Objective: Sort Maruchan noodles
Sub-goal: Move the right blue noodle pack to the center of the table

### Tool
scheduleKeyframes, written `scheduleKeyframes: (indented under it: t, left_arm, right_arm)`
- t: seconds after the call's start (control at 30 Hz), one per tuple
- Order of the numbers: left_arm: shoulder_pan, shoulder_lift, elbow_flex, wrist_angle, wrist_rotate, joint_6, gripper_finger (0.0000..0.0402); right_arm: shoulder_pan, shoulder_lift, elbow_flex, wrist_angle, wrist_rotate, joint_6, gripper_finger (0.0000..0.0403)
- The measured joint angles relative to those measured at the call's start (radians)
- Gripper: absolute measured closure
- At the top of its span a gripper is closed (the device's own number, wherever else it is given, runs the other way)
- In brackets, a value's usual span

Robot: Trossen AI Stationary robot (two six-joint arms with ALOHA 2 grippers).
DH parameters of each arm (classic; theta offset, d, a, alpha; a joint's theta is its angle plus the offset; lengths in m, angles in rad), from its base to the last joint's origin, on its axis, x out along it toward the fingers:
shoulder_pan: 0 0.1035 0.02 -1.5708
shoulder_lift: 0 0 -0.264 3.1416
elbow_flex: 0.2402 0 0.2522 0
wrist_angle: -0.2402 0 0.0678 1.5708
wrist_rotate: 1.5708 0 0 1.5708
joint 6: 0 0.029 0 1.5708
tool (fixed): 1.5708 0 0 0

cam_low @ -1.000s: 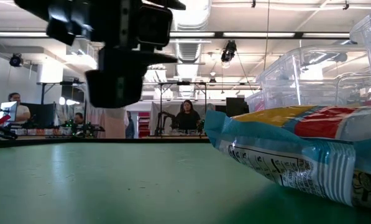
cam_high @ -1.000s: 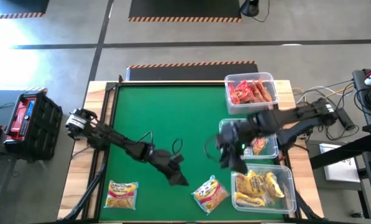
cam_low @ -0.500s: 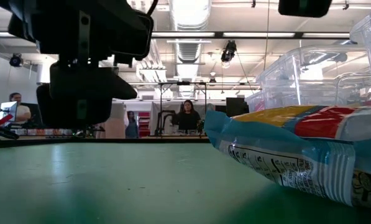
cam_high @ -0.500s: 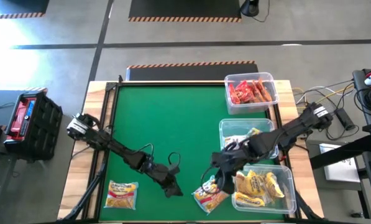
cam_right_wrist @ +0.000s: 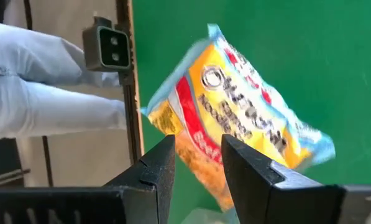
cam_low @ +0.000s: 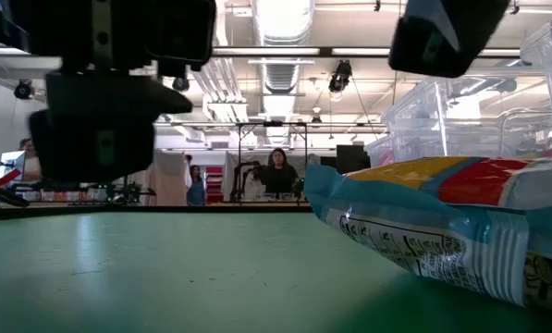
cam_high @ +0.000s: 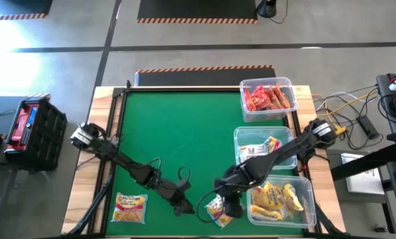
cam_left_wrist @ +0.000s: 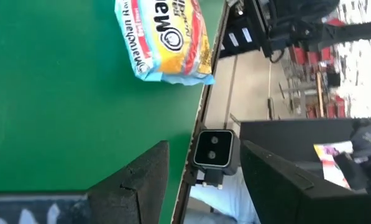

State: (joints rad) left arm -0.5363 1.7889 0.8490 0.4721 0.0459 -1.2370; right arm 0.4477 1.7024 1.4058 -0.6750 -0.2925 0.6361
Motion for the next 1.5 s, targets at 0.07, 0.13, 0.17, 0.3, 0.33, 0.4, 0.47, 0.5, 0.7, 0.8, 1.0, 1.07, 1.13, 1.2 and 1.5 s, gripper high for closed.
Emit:
scheduleKeyframes:
  t: [0.07,0.13,0.17,0.3,0.33,0.4,0.47,0.5,0.7,0.8,1.0,1.07,1.13,1.2,1.5]
  left_arm:
    - [-0.032,0.000,0.000,-0.004,-0.062,-0.032,0.0221]
    - [-0.067,0.000,0.000,-0.014,-0.122,-0.063,0.0221]
    - [-0.081,0.000,0.000,-0.020,-0.152,-0.079,0.0221]
    - [-0.123,0.000,0.000,-0.028,-0.240,-0.127,0.0221]
    - [-0.131,0.000,0.000,-0.029,-0.255,-0.135,0.0221]
    - [-0.147,0.000,0.000,-0.030,-0.279,-0.146,0.0221]
    - [-0.164,0.000,0.000,-0.030,-0.304,-0.159,0.0221]
    - [-0.172,0.000,0.000,-0.030,-0.320,-0.166,0.0221]
    - [-0.216,0.000,0.000,-0.030,-0.464,-0.232,0.0221]
    - [-0.238,0.000,0.012,-0.034,-0.541,-0.256,0.0221]
    - [-0.247,0.000,0.064,-0.033,-0.608,-0.255,0.0221]
    - [-0.247,0.000,0.089,-0.034,-0.619,-0.236,0.0221]
    - [-0.248,0.000,0.117,-0.035,-0.627,-0.222,0.0221]
    - [-0.249,0.000,0.150,-0.043,-0.634,-0.198,0.0221]
    - [-0.251,0.000,0.308,-0.228,-0.667,-0.107,0.0221]
  right_arm:
    - [0.000,0.011,0.015,0.002,-0.003,-0.038,0.0284]
    - [0.000,0.015,0.022,0.003,-0.003,-0.088,0.0284]
    - [0.000,0.016,0.022,0.003,-0.003,-0.113,0.0284]
    - [0.000,0.016,0.014,-0.001,-0.003,-0.212,0.0284]
    - [0.000,0.016,0.013,-0.001,-0.003,-0.220,0.0284]
    - [0.000,0.016,0.012,0.000,-0.002,-0.233,0.0284]
    - [0.000,0.016,0.012,0.000,0.000,-0.245,0.0284]
    - [0.000,0.016,0.012,0.001,0.002,-0.255,0.0284]
    - [0.000,0.016,-0.024,0.061,0.033,-0.315,0.0284]
    - [0.000,0.017,-0.030,0.073,0.039,-0.335,0.0284]
    - [0.009,0.017,-0.040,0.110,0.040,-0.360,0.0284]
    - [0.013,0.017,-0.064,0.170,0.040,-0.359,0.0284]
    - [0.020,0.017,-0.091,0.225,0.041,-0.343,0.0284]
    - [0.024,0.017,-0.103,0.246,0.042,-0.336,0.0284]
    - [0.045,0.016,-0.122,0.247,0.090,-0.305,0.0284]
